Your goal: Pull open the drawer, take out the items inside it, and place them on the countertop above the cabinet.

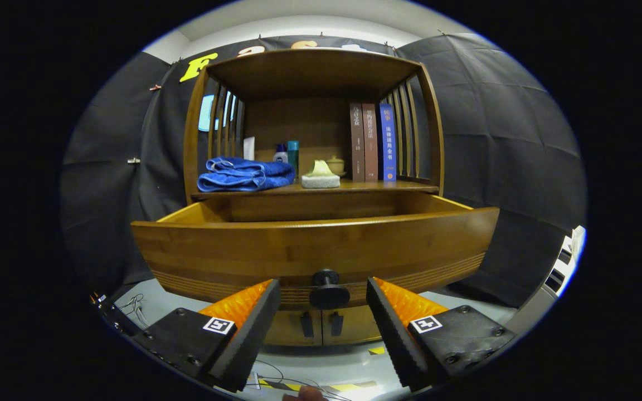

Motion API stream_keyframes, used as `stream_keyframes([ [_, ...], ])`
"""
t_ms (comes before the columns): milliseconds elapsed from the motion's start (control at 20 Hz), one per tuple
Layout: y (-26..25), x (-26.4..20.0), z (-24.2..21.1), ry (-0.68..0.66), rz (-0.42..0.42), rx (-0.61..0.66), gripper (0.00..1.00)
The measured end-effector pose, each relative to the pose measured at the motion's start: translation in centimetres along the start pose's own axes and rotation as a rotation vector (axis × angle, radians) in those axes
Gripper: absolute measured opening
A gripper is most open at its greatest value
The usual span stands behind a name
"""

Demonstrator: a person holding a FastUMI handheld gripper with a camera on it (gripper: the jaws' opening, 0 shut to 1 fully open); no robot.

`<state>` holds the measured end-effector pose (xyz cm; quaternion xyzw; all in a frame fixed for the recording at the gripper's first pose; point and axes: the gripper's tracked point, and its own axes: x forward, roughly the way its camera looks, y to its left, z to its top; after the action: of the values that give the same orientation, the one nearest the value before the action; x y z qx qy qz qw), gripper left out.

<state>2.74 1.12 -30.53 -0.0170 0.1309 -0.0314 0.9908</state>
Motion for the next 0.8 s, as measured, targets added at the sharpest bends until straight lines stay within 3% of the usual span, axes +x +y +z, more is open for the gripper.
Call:
stream_keyframes([
  [350, 0.4, 2.8, 0.9, -0.012, 0.08, 0.0, 0.99],
  [800, 0.4, 4.5, 1.9, -0.013, 0.082, -0.013, 0.98],
])
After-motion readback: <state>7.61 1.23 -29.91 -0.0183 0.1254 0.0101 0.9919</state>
